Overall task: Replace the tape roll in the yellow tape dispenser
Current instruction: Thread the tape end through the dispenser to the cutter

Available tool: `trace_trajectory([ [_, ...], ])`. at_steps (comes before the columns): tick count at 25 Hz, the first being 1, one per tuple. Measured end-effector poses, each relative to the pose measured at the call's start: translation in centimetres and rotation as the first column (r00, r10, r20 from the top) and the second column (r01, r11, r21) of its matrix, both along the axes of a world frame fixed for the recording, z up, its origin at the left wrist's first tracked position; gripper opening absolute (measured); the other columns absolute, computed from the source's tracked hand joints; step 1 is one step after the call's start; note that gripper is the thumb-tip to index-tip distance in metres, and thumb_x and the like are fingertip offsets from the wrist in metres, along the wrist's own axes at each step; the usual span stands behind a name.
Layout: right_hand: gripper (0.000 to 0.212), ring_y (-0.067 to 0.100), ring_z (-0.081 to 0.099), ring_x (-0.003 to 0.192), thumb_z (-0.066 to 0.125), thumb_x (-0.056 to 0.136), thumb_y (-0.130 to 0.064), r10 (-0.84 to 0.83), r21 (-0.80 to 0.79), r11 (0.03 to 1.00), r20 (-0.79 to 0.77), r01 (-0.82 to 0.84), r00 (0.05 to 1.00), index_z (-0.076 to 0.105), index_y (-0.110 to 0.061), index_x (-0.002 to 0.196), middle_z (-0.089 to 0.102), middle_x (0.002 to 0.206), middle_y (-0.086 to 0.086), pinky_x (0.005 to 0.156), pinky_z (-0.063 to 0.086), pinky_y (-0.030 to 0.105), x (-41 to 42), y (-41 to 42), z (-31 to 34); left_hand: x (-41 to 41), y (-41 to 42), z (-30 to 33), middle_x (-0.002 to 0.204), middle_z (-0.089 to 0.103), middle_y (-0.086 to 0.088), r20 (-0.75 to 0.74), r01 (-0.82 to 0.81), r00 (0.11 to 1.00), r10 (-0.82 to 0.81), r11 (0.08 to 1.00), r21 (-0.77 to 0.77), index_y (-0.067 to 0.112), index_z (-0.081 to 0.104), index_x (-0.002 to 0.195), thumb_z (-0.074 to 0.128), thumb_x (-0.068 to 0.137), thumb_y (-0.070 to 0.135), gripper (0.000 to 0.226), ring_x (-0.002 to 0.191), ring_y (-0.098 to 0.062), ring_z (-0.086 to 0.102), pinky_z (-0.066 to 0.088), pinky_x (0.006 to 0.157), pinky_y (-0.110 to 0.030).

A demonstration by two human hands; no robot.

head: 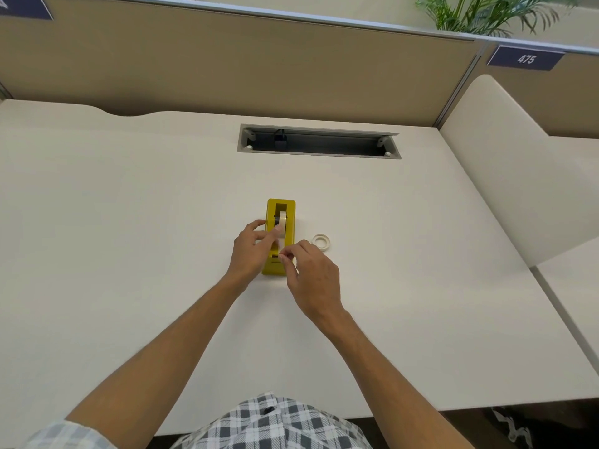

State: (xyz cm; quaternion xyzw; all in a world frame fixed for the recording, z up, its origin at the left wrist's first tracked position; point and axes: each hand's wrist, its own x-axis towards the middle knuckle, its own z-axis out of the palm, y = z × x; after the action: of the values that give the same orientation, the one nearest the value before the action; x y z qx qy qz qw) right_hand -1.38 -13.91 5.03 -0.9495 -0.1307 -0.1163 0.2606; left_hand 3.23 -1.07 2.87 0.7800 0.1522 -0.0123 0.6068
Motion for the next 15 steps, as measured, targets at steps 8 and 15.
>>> trace_trajectory([
  [8,0.02,0.014,0.058,0.076,0.049,0.1,-0.029,-0.01,-0.047,0.999,-0.027,0.008,1.0,0.064,-0.017,0.106,0.064,0.096,-0.003,0.056,0.048,0.03,-0.15,0.08,-0.13,-0.85,0.48,-0.38,0.13,0.057,0.013,0.035,0.042,0.998,-0.043,0.999,0.024,0.031,0.069,0.082,0.072,0.082,0.032,0.003,0.117,-0.02,0.055,0.046,0.099,-0.042],
  [15,0.017,0.015,0.058,0.073,0.051,0.099,-0.026,-0.014,-0.002,1.0,0.002,0.014,1.0,0.065,-0.018,0.099,0.065,0.094,-0.004,0.054,0.048,0.031,0.04,0.13,0.72,-0.74,0.21,-0.38,0.115,0.059,0.014,0.086,-0.019,0.996,0.018,1.0,0.004,0.019,0.068,0.089,0.043,0.099,0.041,0.035,0.104,0.003,0.054,0.033,0.077,-0.011],
])
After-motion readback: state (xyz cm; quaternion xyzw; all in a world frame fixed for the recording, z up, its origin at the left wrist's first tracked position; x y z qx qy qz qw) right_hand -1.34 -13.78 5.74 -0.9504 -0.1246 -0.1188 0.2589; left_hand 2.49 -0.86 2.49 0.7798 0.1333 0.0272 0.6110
